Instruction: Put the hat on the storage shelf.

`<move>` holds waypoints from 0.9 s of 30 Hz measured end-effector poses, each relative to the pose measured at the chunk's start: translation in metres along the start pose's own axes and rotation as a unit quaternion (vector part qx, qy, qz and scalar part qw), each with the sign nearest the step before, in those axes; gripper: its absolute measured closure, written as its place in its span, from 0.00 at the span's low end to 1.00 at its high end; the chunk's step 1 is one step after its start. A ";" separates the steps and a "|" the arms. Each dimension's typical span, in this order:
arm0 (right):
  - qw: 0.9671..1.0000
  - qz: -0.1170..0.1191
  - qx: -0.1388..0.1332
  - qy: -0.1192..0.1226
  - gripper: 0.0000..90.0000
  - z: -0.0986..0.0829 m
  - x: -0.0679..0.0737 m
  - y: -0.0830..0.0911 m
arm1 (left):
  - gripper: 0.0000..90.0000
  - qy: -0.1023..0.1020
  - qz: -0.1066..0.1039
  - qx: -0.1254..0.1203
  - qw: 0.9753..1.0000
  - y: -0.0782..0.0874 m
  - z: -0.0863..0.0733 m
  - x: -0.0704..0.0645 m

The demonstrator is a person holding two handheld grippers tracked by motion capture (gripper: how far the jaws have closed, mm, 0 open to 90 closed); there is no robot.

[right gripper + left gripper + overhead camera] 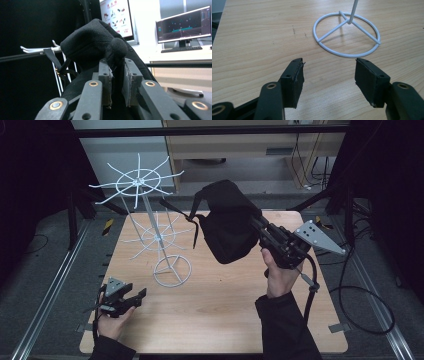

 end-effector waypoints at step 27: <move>0.998 0.038 -0.048 -0.028 0.87 0.038 0.047 -0.044 | 0.44 -0.004 -0.001 0.003 1.000 -0.001 -0.001 -0.001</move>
Point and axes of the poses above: each handheld gripper's, and its own axes: y roughly backward along the jaws, z roughly out of its top, x roughly to its left, the point moved 4 cm from there along -y, roughly forward along the jaws, and after that the axes turned 5 degrees about x, right-handed, at the moved point
